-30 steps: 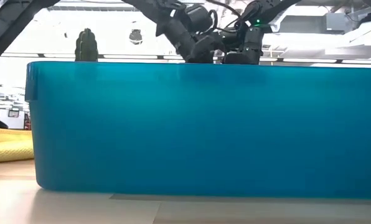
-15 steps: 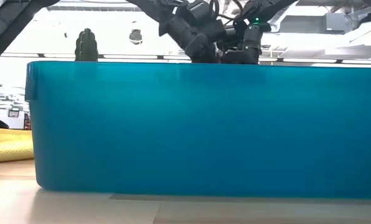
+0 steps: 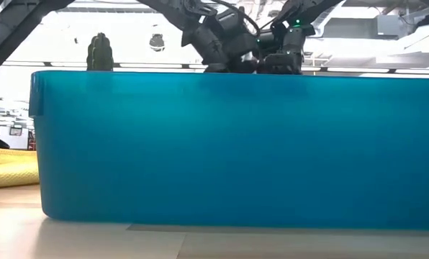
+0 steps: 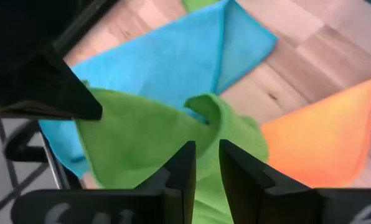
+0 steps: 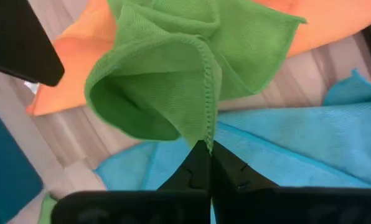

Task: Fold microfiber towels
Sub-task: Fold the top green microfiber towel

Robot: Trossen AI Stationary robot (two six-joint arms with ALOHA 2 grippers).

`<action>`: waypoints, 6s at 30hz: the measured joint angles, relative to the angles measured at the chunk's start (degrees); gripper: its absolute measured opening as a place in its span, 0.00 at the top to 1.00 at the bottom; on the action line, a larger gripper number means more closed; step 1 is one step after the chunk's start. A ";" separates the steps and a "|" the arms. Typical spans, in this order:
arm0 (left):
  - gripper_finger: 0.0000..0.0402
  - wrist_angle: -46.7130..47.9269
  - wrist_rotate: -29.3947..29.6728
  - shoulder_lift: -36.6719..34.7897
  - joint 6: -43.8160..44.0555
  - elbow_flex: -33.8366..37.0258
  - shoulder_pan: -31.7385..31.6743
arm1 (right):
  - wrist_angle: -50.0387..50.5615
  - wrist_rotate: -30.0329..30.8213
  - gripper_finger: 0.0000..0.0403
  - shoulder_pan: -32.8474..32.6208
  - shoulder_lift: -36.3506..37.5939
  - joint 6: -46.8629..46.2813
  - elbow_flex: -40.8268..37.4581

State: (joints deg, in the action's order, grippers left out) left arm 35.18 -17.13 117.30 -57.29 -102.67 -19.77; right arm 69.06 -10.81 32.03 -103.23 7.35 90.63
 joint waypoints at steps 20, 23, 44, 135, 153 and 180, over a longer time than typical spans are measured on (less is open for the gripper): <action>0.84 0.13 8.04 0.72 -22.41 0.04 -3.59 | 1.47 -6.32 0.94 0.83 -0.20 2.45 0.16; 0.84 1.92 4.12 -0.47 -21.94 0.02 -4.15 | 0.09 -8.61 0.95 0.75 -0.18 2.02 0.28; 0.84 -3.67 -1.23 -0.31 -15.77 0.77 -3.21 | -0.74 -15.50 0.94 0.50 3.92 1.73 -0.17; 1.00 31.33 39.33 -61.02 81.03 10.33 5.84 | -3.48 6.55 0.98 0.44 -2.16 -18.90 17.70; 0.73 -11.66 21.25 -44.43 50.18 36.68 -6.22 | -3.04 4.38 0.97 -20.79 -0.85 -20.42 16.39; 0.59 -23.75 8.09 -37.43 45.49 51.94 -6.70 | -3.10 4.52 0.95 -18.80 -1.03 -17.98 16.39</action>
State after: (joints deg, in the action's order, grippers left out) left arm 11.44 -9.04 79.87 -11.80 -50.74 -26.47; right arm 65.95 -6.28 13.23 -104.27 -10.62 107.02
